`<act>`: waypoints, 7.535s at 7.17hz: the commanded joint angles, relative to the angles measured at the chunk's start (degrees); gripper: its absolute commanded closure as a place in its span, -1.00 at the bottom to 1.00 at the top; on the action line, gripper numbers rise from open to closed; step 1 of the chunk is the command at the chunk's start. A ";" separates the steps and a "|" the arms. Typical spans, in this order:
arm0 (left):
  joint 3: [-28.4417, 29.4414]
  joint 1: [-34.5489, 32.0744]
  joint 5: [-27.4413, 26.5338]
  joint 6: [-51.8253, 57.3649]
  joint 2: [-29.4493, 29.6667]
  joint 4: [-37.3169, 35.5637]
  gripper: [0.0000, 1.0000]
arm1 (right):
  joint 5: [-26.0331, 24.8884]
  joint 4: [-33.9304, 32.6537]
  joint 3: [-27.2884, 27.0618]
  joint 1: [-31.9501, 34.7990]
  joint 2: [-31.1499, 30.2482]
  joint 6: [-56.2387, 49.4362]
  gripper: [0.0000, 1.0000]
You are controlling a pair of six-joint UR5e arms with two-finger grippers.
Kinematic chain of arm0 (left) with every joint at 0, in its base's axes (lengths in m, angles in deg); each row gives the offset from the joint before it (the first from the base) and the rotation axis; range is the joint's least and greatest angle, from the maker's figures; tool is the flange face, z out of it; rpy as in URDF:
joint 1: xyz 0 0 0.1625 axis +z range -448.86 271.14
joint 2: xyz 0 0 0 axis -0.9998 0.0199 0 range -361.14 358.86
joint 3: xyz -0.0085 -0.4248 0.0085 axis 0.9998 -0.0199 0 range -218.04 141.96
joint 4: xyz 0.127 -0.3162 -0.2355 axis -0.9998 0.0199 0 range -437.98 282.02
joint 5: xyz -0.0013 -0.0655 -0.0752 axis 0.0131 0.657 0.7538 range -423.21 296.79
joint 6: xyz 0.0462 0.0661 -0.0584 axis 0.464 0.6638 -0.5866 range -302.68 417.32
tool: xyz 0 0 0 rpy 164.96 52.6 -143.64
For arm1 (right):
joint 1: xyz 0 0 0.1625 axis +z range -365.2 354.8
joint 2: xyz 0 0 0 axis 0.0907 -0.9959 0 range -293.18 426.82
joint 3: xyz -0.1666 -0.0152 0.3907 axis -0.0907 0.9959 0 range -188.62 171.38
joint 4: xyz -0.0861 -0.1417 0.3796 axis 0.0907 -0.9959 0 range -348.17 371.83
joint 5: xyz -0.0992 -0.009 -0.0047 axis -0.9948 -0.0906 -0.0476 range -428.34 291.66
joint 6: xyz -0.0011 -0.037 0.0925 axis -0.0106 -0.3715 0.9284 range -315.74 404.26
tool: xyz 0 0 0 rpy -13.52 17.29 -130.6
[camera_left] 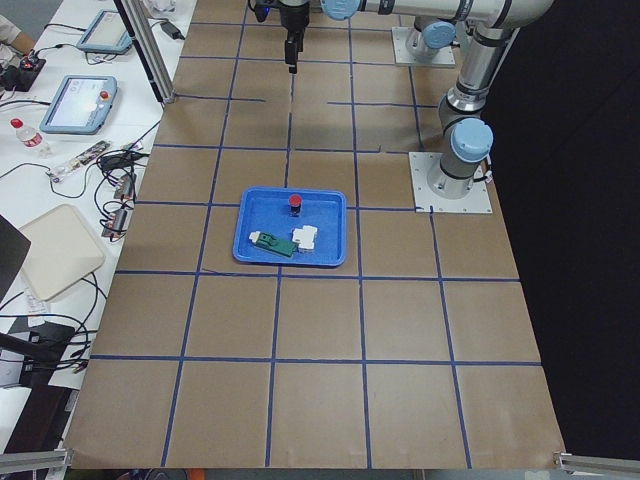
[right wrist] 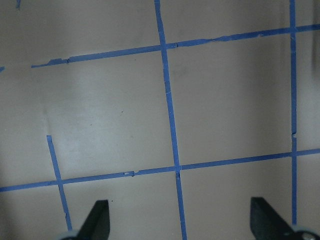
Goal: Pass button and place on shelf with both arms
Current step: 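Move the left gripper down over the red push button in the blue tray, then close the left gripper on the red push button, then lift the button with the left gripper toward the table center while the right gripper rotates, then bring the open right gripper toward the button held by the left gripper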
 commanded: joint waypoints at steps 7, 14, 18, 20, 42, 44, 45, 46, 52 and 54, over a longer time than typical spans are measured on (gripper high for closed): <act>-13.90 18.48 -3.25 15.24 6.46 -16.86 -1.00 | 0.09 -0.72 -0.59 0.00 -0.12 -0.18 -1.00; -21.86 27.75 -3.07 23.07 16.23 -30.03 -0.77 | 0.10 -0.20 -0.85 0.00 -0.03 -0.70 -1.00; -22.47 27.23 -2.63 24.21 14.74 -29.24 0.99 | -0.07 -0.02 -0.85 0.00 -0.03 -0.70 -1.00; -20.99 26.53 -2.20 24.21 14.04 -29.07 1.00 | 0.71 -0.64 -0.85 -0.08 -0.03 -0.61 -1.00; -18.26 0.07 82.27 -18.77 4.10 -16.92 1.00 | 71.63 12.63 -6.38 -19.60 5.07 44.63 -1.00; -18.69 -0.02 82.18 -18.85 4.10 -17.46 1.00 | 74.10 12.72 -6.57 -19.24 4.98 52.89 -1.00; -18.87 -0.02 82.10 -18.85 4.10 -17.46 1.00 | 74.01 12.64 -6.65 -18.37 4.89 53.26 -1.00; -18.87 -0.02 82.18 -18.85 4.02 -17.46 1.00 | 73.40 11.94 -6.65 -15.75 3.85 52.31 -1.00; -18.87 -0.11 82.10 -19.46 4.10 -18.69 1.00 | 73.40 12.55 -9.91 -13.97 2.87 53.86 -1.00; -18.87 -0.11 82.10 -19.73 3.93 -18.78 1.00 | 73.48 12.02 -9.64 -13.97 2.87 55.02 -1.00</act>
